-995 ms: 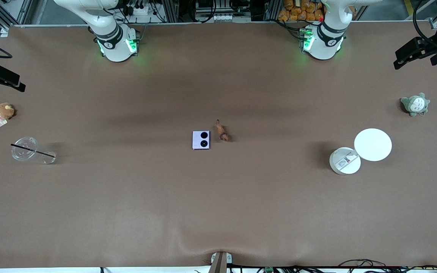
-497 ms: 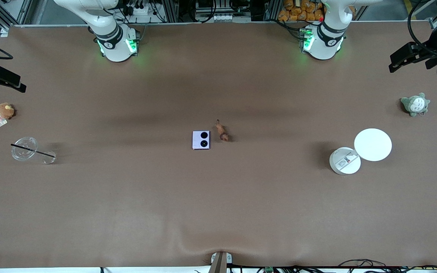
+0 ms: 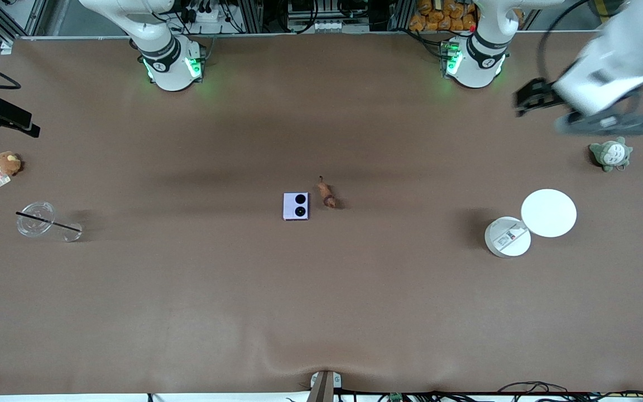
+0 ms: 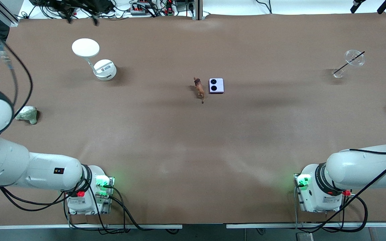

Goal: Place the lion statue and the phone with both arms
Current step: 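Reach the left gripper toward the brown lion figurine beside the phone, then grasp the lion with the left gripper while the right gripper reaches the phone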

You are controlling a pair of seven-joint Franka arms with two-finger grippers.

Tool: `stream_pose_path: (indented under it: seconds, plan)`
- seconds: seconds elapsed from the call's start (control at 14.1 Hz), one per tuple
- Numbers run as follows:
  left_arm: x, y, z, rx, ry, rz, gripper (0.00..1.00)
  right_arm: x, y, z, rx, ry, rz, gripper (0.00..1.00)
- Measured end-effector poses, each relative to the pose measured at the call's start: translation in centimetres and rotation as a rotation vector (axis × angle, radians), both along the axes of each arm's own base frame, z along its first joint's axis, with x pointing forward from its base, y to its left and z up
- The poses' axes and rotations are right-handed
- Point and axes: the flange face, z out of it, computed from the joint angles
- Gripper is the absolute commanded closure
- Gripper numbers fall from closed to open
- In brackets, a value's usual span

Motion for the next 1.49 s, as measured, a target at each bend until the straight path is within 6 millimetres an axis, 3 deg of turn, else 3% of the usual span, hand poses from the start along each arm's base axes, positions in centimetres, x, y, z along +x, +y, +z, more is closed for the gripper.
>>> stream_pose_path:
  seconds: [0.36,0.64,0.92,1.14,1.28,1.35,1.49]
  plan:
    - [2.3,-11.9,-8.2,-0.003,-0.025,0.078,0.0,0.8,0.3,-1.2,0.006,0.02,0.005,0.0]
    - [0.6,-22.1,-14.7,-0.001,-0.061,0.246,0.0,1.2,3.4,-0.8,0.031,-0.003,0.0,0.0]
    - [-1.8,-30.0,-21.9,-0.018,-0.079,0.391,0.0,1.5,4.6,-1.3,0.03,0.007,-0.017,0.0]
    - [-2.8,-33.4,-27.2,-0.031,-0.087,0.529,0.0,2.1,4.5,-2.6,0.057,0.03,-0.033,0.0]
    - [-2.7,-34.2,-30.7,-0.026,-0.089,0.581,0.0,2.6,4.4,-3.3,0.083,0.04,-0.041,0.0]
    - [-2.6,-34.3,-32.1,-0.021,-0.088,0.599,0.07,2.8,4.4,-3.5,0.088,0.038,-0.042,0.0]
    - [-2.7,-34.6,-34.4,-0.009,-0.087,0.633,0.13,3.1,4.5,-3.8,0.095,0.032,-0.044,0.0]
